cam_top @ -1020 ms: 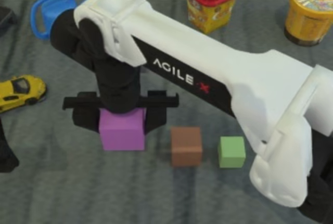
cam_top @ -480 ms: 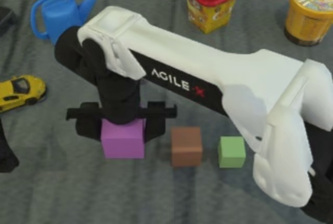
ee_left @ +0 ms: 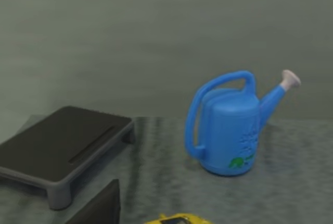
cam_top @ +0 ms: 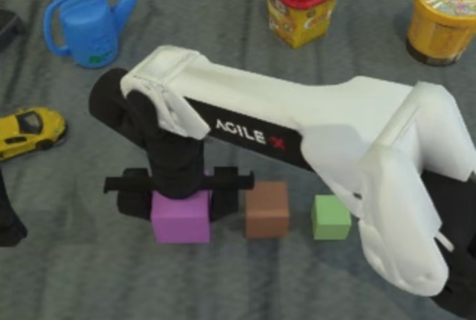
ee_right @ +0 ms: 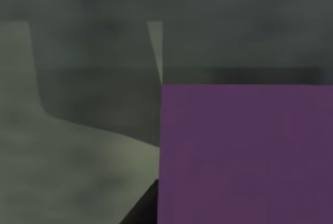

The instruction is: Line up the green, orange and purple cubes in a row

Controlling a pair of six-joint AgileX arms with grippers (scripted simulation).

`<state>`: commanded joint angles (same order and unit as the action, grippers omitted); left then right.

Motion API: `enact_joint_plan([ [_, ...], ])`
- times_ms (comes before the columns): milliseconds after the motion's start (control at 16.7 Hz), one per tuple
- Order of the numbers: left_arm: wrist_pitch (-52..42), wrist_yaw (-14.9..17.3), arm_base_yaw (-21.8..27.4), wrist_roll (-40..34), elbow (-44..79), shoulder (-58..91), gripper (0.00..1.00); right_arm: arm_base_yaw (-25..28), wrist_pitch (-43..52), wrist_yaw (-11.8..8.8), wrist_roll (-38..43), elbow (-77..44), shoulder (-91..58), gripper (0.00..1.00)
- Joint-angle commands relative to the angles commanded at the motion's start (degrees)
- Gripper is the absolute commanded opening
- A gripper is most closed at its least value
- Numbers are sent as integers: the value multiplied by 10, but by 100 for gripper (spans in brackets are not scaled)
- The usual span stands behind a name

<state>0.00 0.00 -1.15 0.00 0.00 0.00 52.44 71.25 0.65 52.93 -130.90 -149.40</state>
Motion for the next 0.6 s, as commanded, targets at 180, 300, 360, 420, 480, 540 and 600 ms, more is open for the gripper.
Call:
enact_joint_plan([
  [180, 0, 0, 0, 0, 0, 0, 100, 0, 0, 0, 0, 0, 0, 15],
  [300, 0, 0, 0, 0, 0, 0, 100, 0, 0, 0, 0, 0, 0, 30],
  [360, 0, 0, 0, 0, 0, 0, 100, 0, 0, 0, 0, 0, 0, 38],
  [420, 0, 0, 0, 0, 0, 0, 100, 0, 0, 0, 0, 0, 0, 45],
  [480, 0, 0, 0, 0, 0, 0, 100, 0, 0, 0, 0, 0, 0, 53],
  [540, 0, 0, 0, 0, 0, 0, 100, 0, 0, 0, 0, 0, 0, 60],
  [600, 0, 0, 0, 0, 0, 0, 100, 0, 0, 0, 0, 0, 0, 68],
])
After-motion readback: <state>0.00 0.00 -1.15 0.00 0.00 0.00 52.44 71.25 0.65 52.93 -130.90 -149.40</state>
